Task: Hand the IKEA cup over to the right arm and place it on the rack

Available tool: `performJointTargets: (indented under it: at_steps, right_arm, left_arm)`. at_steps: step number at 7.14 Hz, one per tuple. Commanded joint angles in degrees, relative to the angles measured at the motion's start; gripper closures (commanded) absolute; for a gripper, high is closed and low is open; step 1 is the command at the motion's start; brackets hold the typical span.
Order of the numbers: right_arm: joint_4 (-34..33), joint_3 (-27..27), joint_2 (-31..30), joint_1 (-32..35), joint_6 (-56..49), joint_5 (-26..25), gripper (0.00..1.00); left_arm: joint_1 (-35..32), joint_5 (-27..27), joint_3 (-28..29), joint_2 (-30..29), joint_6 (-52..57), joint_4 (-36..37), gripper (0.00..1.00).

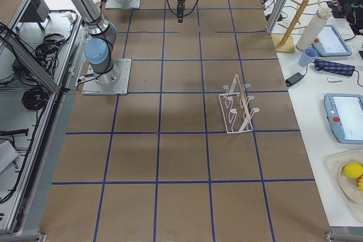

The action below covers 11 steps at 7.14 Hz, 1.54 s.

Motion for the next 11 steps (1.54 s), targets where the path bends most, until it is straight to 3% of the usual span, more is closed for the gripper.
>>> performJointTargets:
  at_steps: [1,7,8,10,11]
  right_arm:
    - [0.0,0.0,-0.1,-0.1,0.0,0.0,0.0]
    - [0.5,0.2,-0.4,0.0,0.1,-0.2,0.0]
    - [0.4,0.2,-0.4,0.0,0.1,-0.2,0.0]
    - [-0.8,0.0,-0.4,-0.3,-0.5,-0.1,0.0]
    - [-0.4,0.0,-0.4,-0.5,-0.5,-0.1,0.0]
  left_arm:
    - [0.0,0.0,-0.1,0.0,0.0,0.0,0.0]
    - [0.5,0.6,-1.2,0.2,0.7,-0.6,0.0]
    - [2.2,1.2,-1.3,0.0,6.7,-0.5,0.0]
    - [11.9,1.6,-2.2,-3.6,16.9,0.2,0.0]
    - [16.9,1.1,-2.7,-6.3,27.1,1.1,0.0]
